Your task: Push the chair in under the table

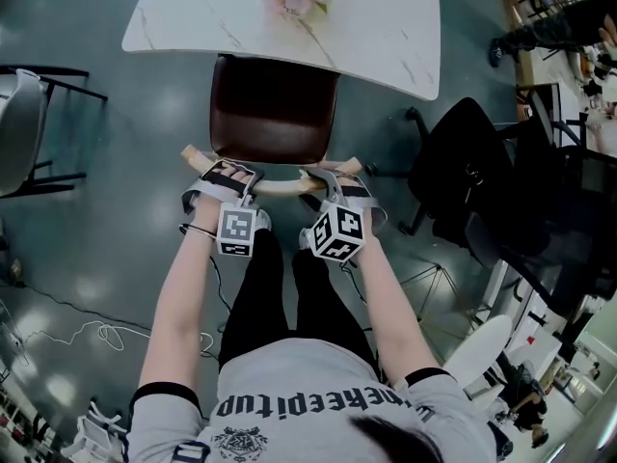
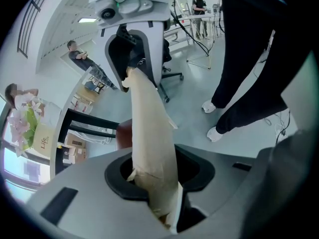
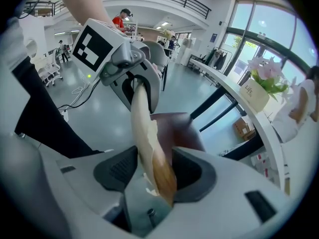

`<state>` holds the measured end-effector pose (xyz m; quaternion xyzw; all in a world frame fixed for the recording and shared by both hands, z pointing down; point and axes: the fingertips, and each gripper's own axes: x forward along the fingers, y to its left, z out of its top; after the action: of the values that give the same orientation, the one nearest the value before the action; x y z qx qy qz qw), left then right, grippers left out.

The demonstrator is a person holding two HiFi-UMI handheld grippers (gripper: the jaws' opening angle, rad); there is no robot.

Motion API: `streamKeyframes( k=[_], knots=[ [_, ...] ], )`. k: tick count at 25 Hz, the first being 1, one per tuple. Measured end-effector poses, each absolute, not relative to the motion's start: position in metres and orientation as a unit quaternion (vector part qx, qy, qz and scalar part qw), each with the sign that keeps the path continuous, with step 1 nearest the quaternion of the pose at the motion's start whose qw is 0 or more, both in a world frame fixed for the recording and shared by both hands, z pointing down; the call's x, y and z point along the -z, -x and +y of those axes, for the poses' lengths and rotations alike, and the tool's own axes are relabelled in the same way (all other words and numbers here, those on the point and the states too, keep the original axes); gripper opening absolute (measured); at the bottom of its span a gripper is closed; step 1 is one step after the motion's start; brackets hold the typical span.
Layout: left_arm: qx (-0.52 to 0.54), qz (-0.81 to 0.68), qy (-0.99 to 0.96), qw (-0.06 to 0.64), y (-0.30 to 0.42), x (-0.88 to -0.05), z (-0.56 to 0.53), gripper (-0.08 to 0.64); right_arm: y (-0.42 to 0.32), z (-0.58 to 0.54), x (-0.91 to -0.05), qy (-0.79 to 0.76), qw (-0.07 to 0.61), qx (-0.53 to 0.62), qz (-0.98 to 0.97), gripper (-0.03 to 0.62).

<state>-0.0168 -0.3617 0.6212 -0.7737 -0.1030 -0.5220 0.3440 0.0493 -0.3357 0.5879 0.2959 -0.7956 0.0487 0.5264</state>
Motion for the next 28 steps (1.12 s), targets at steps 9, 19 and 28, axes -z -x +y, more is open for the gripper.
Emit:
streamKeyframes(
  k=[9,19,28],
  knots=[
    [0.512,-0.117,0.774,0.353,0.017,-0.622,-0.385,0.140,-0.048,-0.357,-0.589,-0.307,0.526,-0.056,-0.791,0.218],
    [0.506,-0.126,0.773,0.360,0.017,-0.621,-0.398,0.140,-0.047,-0.369,-0.590,-0.315,0.529,-0.065,-0.786,0.218],
    [0.511,-0.124,0.773,0.355,0.018,-0.624,-0.398,0.141,-0.046,-0.369,-0.591,-0.318,0.531,-0.070,-0.783,0.224]
  ],
)
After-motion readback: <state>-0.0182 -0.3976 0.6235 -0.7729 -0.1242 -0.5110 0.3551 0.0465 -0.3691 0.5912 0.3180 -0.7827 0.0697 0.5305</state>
